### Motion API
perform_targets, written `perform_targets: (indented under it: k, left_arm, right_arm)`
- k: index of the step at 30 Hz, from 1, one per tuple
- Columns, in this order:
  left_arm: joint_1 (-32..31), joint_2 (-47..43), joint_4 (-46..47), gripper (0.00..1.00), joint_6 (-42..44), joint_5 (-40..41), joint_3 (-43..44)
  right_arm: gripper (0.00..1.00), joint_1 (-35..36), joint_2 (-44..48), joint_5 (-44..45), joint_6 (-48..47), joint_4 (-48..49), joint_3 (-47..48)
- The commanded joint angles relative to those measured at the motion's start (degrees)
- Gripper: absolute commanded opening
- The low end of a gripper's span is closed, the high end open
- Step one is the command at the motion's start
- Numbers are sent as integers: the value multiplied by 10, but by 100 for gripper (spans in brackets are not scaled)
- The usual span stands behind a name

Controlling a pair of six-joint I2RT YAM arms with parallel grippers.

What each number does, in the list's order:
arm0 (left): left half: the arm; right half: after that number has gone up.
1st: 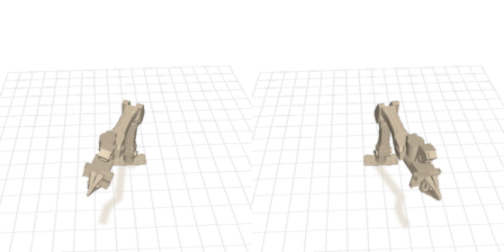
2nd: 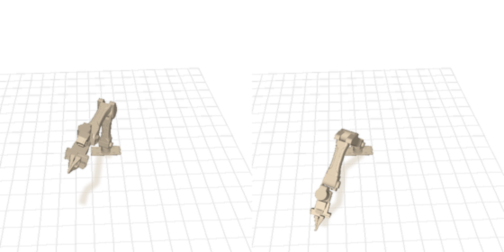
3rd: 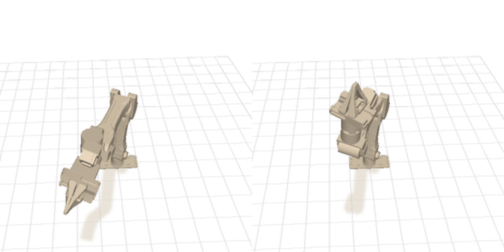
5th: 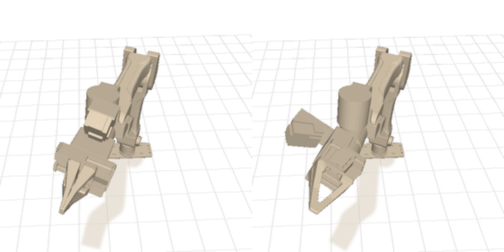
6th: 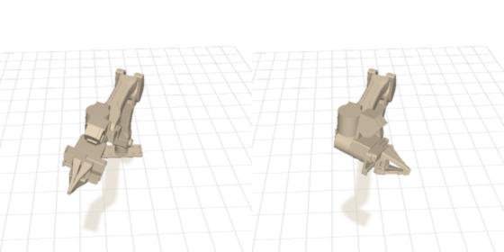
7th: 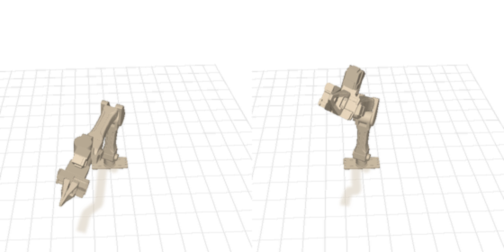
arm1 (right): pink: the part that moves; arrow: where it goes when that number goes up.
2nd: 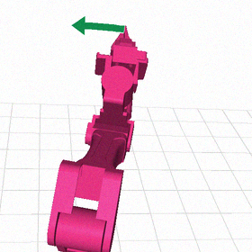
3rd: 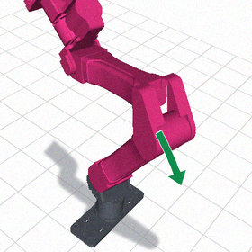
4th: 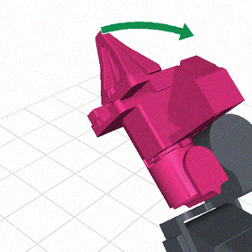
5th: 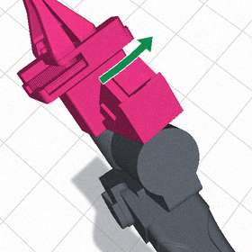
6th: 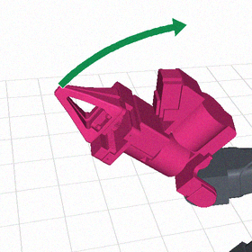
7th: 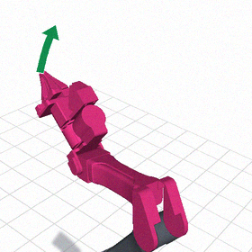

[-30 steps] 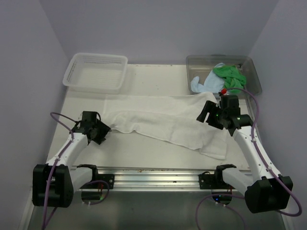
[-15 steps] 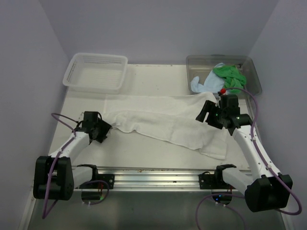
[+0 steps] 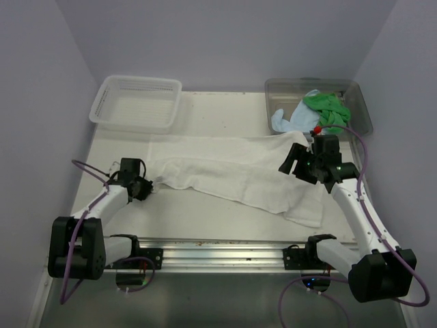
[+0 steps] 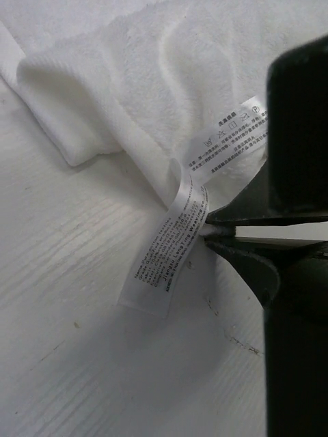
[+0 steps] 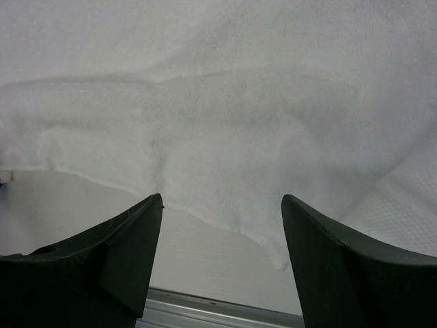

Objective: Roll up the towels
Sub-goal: Flatten the towel

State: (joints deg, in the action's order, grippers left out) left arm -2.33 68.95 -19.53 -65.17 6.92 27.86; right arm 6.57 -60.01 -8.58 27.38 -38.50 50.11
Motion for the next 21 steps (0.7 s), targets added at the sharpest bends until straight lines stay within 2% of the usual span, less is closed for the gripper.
perform_targets:
  k: [1, 2, 9, 13, 16, 20, 21]
  left_arm:
    - [0, 2, -41, 8, 22, 46, 24]
    - [0, 1, -44, 0, 28, 48, 29]
    - [9, -21, -91, 0, 69, 63, 91]
    - [81, -38, -97, 0, 108, 30, 107]
    - [122, -36, -104, 0, 134, 17, 118]
    - [131, -11, -91, 0, 152, -4, 108]
    - [131, 2, -85, 3, 154, -15, 105]
  right_arm:
    - [74, -2, 1, -4, -8, 10, -7]
    - [75, -2, 1, -3, -7, 11, -9]
    - [76, -2, 1, 46, -6, -9, -40]
    - [76, -2, 3, 69, 18, -28, -60]
    - [76, -2, 11, 53, 44, -16, -87]
    - [76, -2, 9, 32, 56, 2, -99]
    - [76, -2, 5, 32, 54, 2, -95]
